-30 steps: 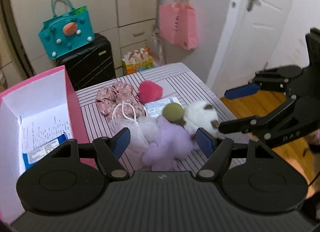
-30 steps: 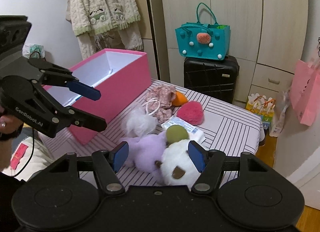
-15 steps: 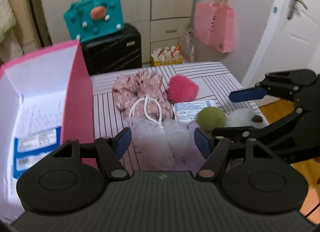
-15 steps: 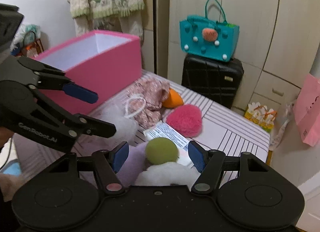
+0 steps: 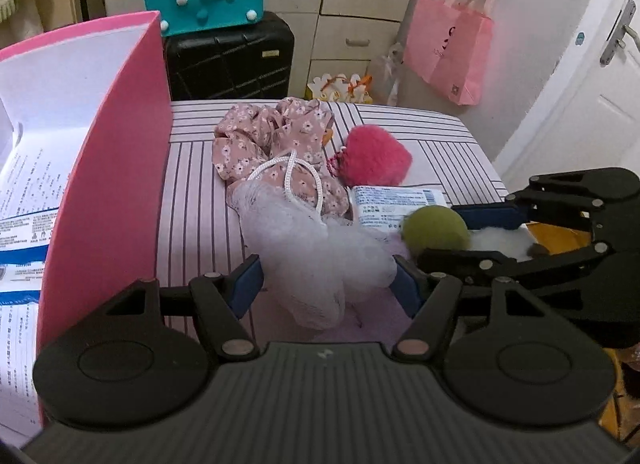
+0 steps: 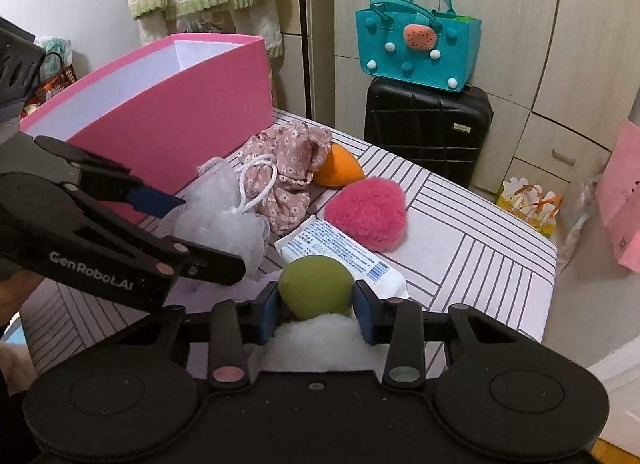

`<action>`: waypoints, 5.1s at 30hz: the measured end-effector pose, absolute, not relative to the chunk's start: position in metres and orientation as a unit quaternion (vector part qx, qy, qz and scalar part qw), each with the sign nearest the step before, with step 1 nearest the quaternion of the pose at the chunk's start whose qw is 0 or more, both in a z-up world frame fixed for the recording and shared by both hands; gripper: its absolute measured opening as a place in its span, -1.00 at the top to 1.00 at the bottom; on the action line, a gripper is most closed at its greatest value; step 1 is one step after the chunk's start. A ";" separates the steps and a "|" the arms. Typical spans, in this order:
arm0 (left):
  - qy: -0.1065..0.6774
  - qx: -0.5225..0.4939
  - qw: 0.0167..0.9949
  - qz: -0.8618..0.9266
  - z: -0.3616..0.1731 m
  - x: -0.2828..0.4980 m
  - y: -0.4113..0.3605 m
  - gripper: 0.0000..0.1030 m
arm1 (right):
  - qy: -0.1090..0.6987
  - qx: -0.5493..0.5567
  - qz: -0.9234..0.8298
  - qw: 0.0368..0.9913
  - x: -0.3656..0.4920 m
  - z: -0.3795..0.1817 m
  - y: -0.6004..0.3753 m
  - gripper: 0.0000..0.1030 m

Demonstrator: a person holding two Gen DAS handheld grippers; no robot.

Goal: Organize soft objects
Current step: 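Grasp the white mesh bath puff with the left gripper while the right holds the ball, then carry the bath puff and green ball with both grippers over the pink box, then open both grippers to drop the puff and ball into the box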

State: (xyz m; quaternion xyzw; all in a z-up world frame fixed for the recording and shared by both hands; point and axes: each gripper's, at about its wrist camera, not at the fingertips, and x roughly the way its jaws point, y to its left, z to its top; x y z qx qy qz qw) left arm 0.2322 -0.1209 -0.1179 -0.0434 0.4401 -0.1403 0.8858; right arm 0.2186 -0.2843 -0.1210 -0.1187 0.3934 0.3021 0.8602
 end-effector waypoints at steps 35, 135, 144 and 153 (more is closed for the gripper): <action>0.363 -0.055 0.915 -0.170 -0.104 0.191 -0.110 0.58 | 0.332 -0.143 0.275 0.891 0.182 -0.088 -0.276 0.14; 0.410 0.107 0.892 -0.159 -0.063 0.280 0.072 0.55 | 0.342 -0.288 0.383 0.809 0.289 -0.069 -0.029 0.13; 0.386 0.132 0.903 -0.136 -0.065 0.284 0.067 0.10 | 0.350 -0.295 0.389 0.799 0.300 -0.079 -0.024 -0.01; 0.356 0.097 0.919 -0.140 -0.039 0.263 0.082 -0.05 | 0.366 -0.185 0.394 0.823 0.296 -0.058 -0.057 -0.15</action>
